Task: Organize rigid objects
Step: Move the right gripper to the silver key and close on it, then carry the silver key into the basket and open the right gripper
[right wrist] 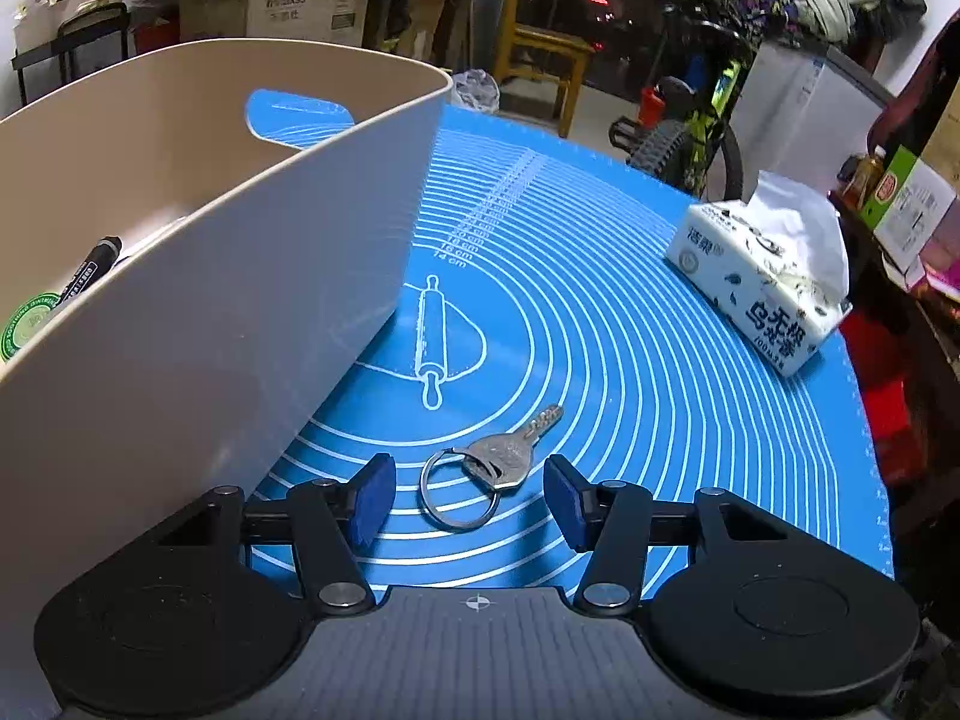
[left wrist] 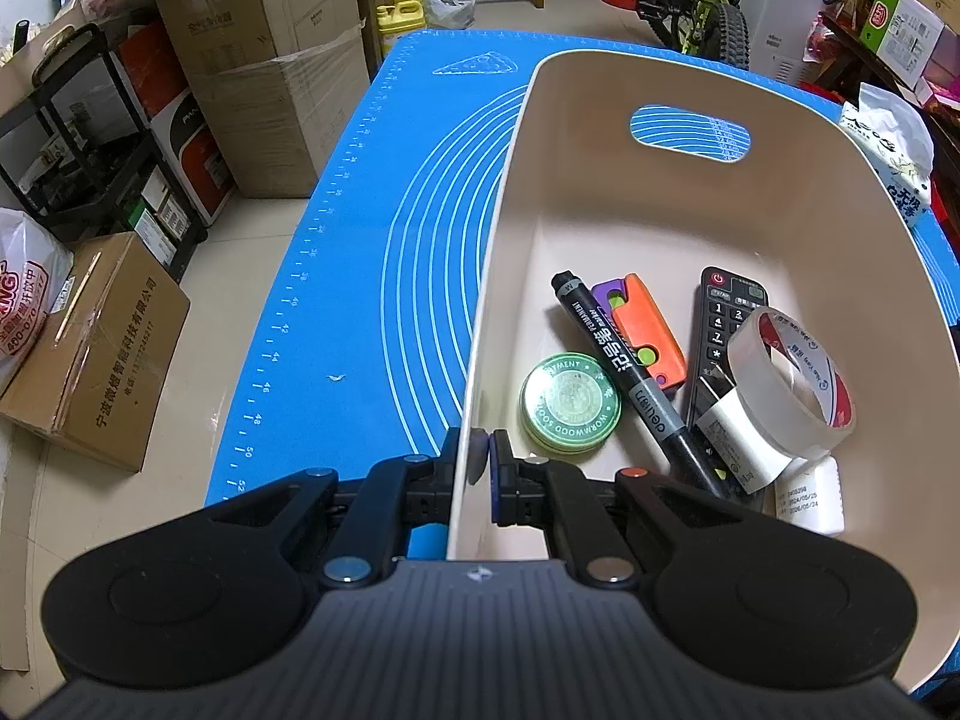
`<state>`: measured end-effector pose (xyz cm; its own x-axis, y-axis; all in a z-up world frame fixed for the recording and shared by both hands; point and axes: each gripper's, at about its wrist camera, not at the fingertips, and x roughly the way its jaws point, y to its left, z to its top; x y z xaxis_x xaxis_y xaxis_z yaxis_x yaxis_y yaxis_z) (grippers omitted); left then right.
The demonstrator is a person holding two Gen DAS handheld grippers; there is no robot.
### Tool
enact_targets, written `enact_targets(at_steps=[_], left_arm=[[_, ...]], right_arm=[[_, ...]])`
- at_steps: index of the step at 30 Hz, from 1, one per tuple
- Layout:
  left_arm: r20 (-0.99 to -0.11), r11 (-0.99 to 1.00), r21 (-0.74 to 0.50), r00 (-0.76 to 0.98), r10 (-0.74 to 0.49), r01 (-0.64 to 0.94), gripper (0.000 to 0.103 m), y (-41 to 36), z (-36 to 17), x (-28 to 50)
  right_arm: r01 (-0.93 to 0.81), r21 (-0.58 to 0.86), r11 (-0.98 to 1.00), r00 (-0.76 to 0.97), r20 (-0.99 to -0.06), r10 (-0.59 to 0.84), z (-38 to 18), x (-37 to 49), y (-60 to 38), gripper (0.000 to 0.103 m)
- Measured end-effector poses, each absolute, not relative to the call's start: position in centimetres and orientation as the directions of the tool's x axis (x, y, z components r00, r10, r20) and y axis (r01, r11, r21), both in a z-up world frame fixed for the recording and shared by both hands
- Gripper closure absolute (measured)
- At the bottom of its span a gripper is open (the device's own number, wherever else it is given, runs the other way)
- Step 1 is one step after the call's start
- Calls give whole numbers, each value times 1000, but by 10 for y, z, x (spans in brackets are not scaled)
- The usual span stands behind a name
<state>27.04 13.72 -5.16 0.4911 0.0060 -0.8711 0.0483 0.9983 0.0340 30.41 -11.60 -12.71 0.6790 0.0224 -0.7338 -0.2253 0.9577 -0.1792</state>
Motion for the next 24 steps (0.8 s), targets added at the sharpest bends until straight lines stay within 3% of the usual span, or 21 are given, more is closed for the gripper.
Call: enact_targets(at_steps=[9,14,18,19,24], left_arm=[[-871,998,36,491,8,48,95,137,-52,270],[-871,998,39,491,10,48,95,137,-52,270],[-871,998,39,491,10,48,95,137,-52,270],[-871,998,39,491,10,49,95,137,-52,270],[-871,998,37,491,9,48,95,137,-52,270]], right_arm=[[-187,-279,942,739,-672,-52,-126,299,-118,55],[-161,-260,952,734,-676,-61,-126,303,-128,61],[-182,-234,955,720,-693,-33,-129,303,-128,72],[-190,-230,954,719,-695,-24,-129,304,-127,83],[-230,-207,951,701,-713,14,-130,303,-123,89]])
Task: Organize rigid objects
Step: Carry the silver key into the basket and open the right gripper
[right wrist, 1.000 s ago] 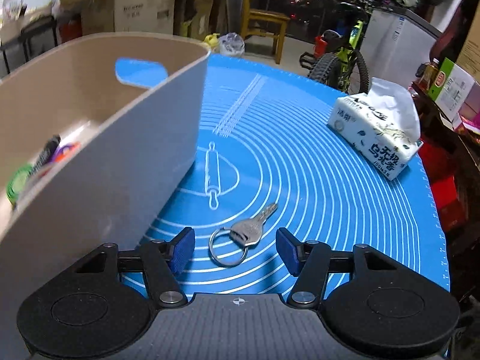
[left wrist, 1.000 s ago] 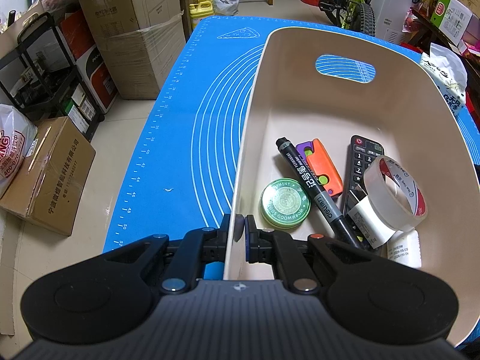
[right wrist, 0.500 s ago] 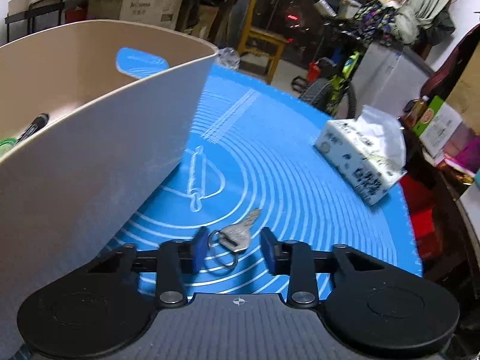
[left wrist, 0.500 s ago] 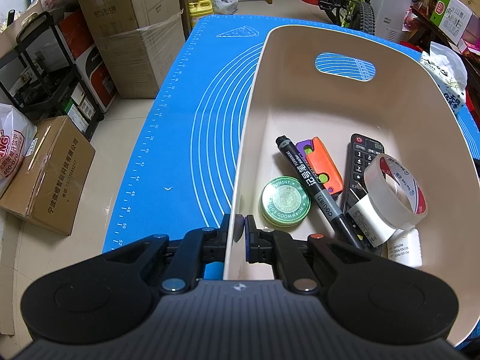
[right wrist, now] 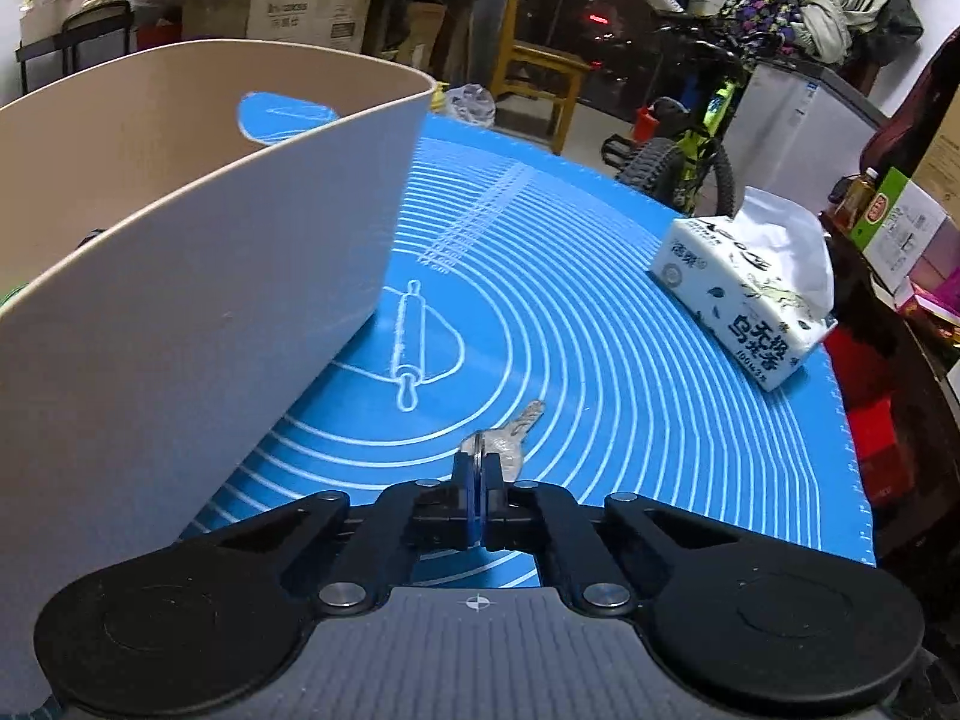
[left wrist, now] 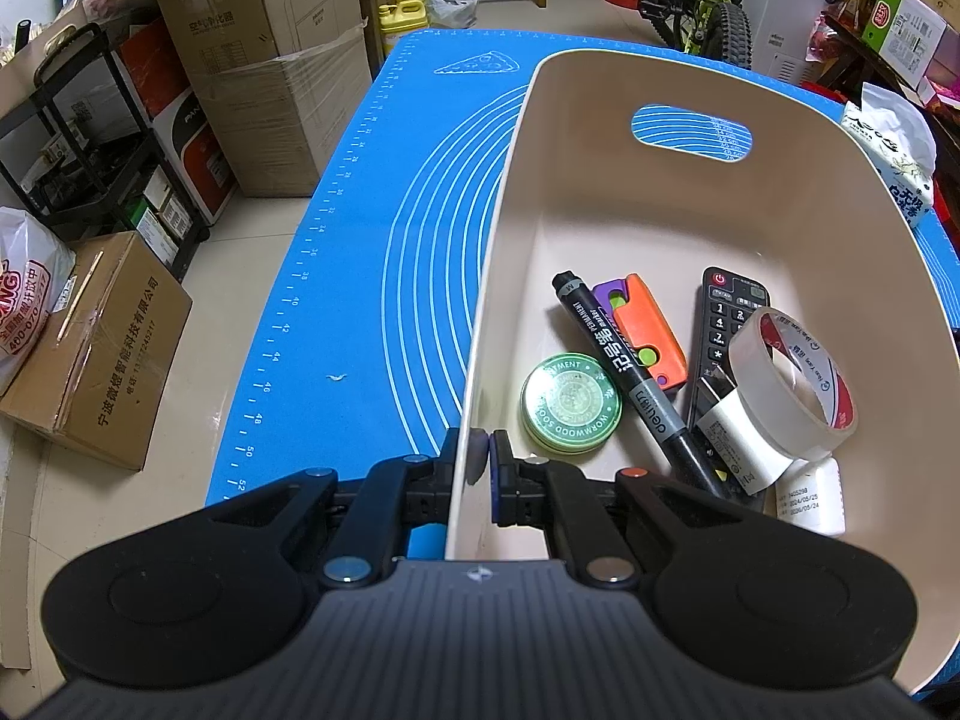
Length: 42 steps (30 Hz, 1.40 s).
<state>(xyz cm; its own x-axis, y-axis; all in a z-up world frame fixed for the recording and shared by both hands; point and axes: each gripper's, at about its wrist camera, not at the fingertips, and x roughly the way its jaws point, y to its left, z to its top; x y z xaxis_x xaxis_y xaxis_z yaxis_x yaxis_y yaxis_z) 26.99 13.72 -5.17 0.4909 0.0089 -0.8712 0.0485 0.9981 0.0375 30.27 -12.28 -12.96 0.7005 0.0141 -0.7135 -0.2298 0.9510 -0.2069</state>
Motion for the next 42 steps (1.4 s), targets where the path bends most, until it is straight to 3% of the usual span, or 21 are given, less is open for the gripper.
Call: enact_targets(at_steps=[26,35,42], left_arm=[[-872,998,33,489,7,45,95,135,-53,271],[-873,999,27,489,2,43,95,134,-53,271],[-872,999,29,489,4,44,95,134,-53,271]], right_arm=[[-88,-191,978,812,-582,-41,-32,274,-141,90],[-155,-181,971,879,-474,52,23,258,-111,90],[-262,-141,955,866,-472,167,31,258,-72,90]])
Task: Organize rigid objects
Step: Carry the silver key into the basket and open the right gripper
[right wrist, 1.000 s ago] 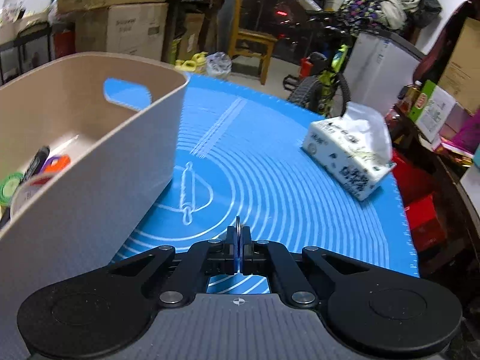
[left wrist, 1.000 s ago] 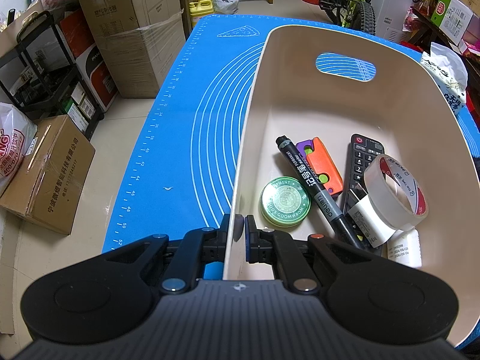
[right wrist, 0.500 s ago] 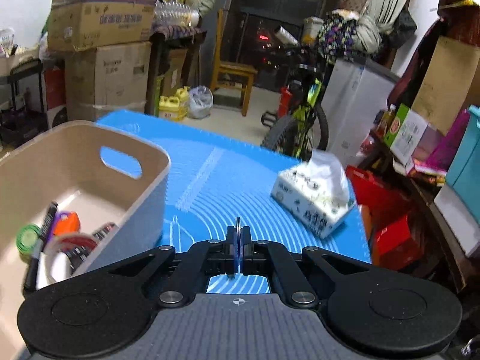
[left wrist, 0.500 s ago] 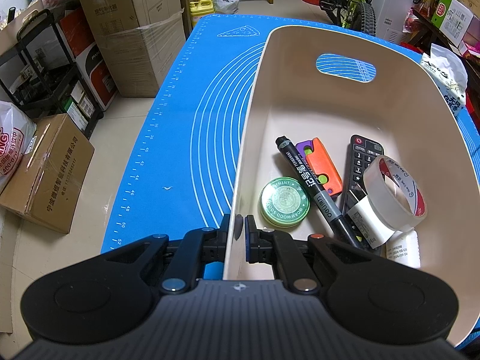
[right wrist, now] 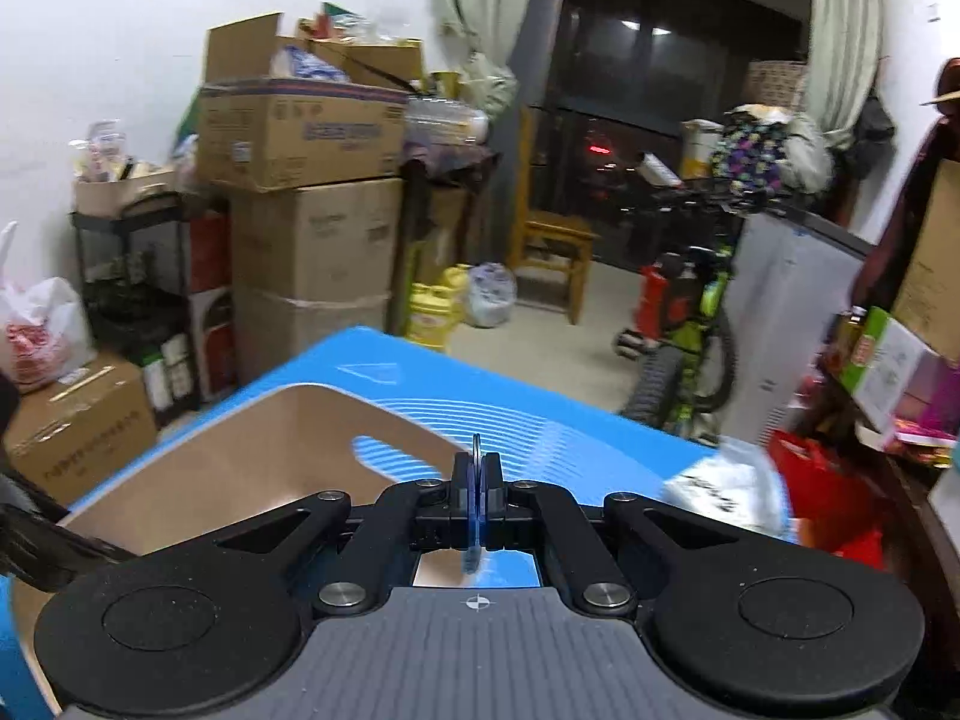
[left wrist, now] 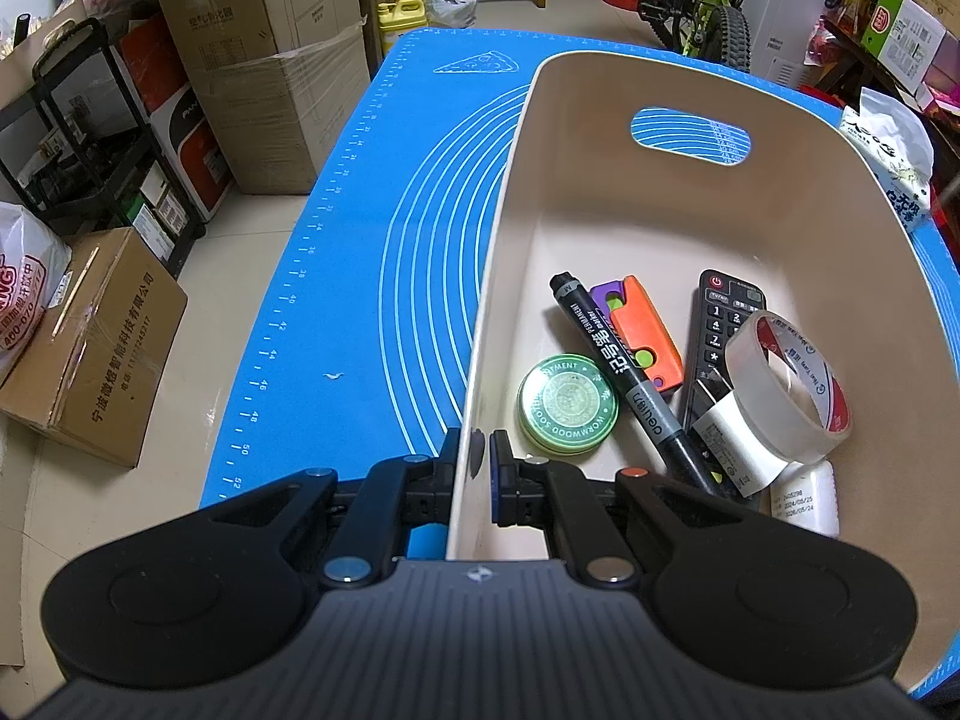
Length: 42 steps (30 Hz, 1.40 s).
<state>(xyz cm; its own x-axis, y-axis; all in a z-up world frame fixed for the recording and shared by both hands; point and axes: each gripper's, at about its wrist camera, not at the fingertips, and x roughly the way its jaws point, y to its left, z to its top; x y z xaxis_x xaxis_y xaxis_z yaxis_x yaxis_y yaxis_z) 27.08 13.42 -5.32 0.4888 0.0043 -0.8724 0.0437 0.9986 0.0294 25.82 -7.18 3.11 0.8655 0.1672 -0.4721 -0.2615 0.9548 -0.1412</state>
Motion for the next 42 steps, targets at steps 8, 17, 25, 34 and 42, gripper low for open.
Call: enact_targets(at_steps=[8,17,25,34,42], left_arm=[[-873,998,38,488,11,45,95,133,-54,272],[-872,998,43,489,15,45,95,134,-54,271],[-869,998,49,494,21,43,94,133,-51,270],[-837,995,86,544,51,39,64,126,-34,261],[-771,994,107,635,59,38,25,108,3,233]], right_arm=[[-369,-98,924,799,-542,261,7,259,-26,90],[-408,-74,910,692,-675,255,-32,263,0,89],[-365,-4,931,668,-698,259,-37,264,-11,63],[-316,5,949,731,-637,246,-12,246,-33,29],[-254,23,967,756,-619,213,10,218,-60,3]])
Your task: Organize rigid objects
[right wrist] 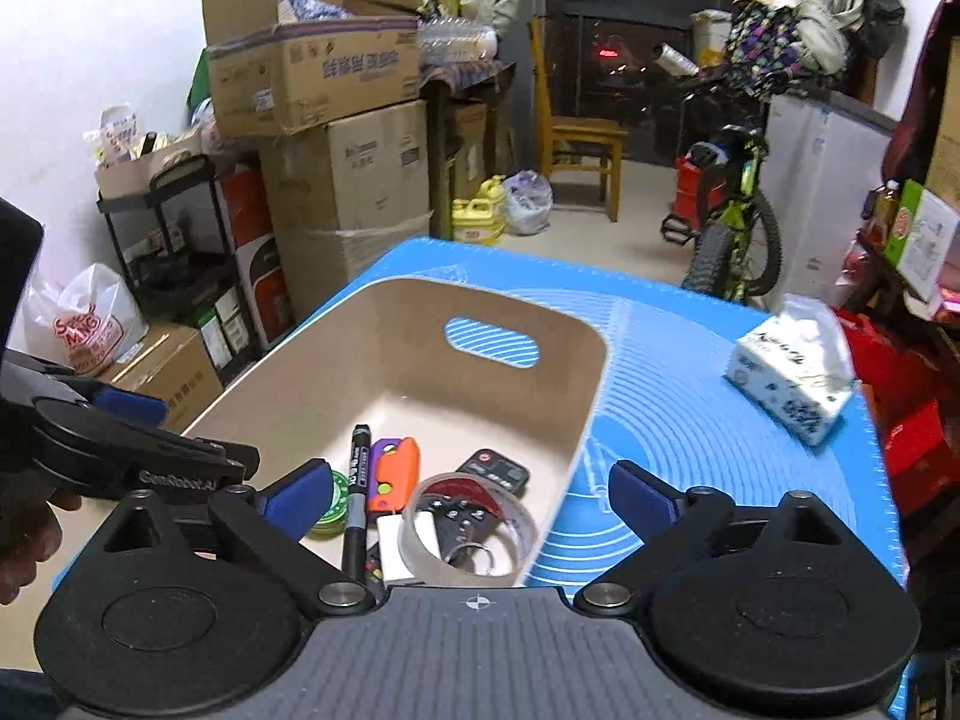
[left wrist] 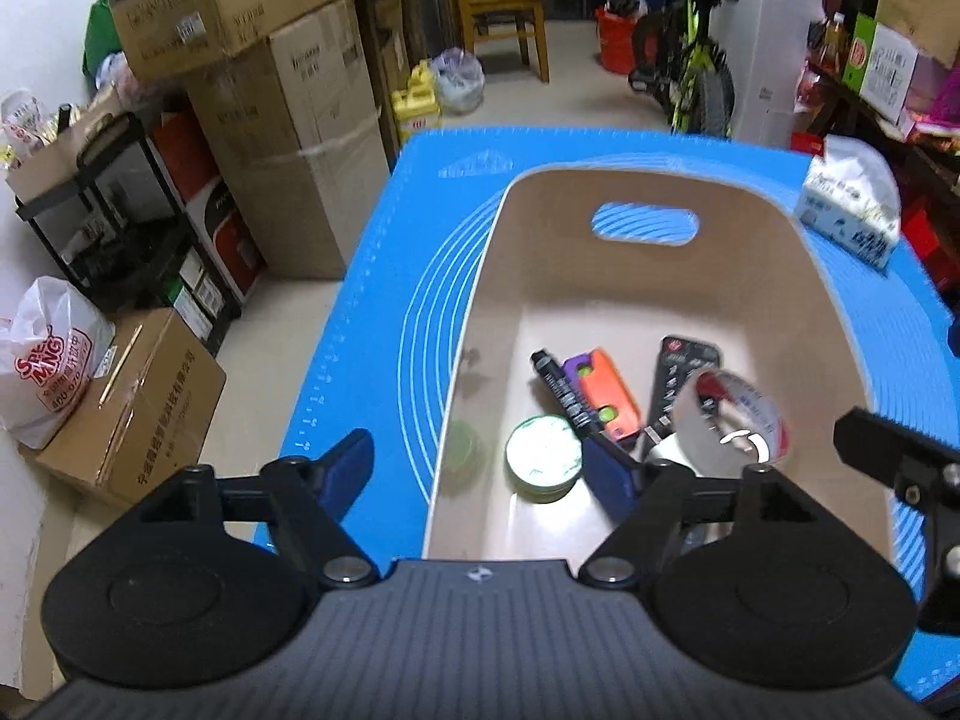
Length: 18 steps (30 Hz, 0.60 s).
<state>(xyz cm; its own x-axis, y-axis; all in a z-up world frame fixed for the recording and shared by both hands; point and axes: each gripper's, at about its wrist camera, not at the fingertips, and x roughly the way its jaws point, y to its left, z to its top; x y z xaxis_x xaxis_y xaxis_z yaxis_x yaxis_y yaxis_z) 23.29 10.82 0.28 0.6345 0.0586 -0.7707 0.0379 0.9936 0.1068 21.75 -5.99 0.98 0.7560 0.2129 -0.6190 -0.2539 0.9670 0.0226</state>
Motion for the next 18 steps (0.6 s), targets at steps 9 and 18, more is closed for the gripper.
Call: enact_targets(at_steps=[9,18], left_arm=[[-721,991,124,691,59,44,16,91,36,183],[-708,990,129,705,47,63,16,71,45,125]], right_arm=[[-194,42,980,770,-612,179,29,172,-88,2],[-152,61,987,789,-593,158,45,107,-112,2]])
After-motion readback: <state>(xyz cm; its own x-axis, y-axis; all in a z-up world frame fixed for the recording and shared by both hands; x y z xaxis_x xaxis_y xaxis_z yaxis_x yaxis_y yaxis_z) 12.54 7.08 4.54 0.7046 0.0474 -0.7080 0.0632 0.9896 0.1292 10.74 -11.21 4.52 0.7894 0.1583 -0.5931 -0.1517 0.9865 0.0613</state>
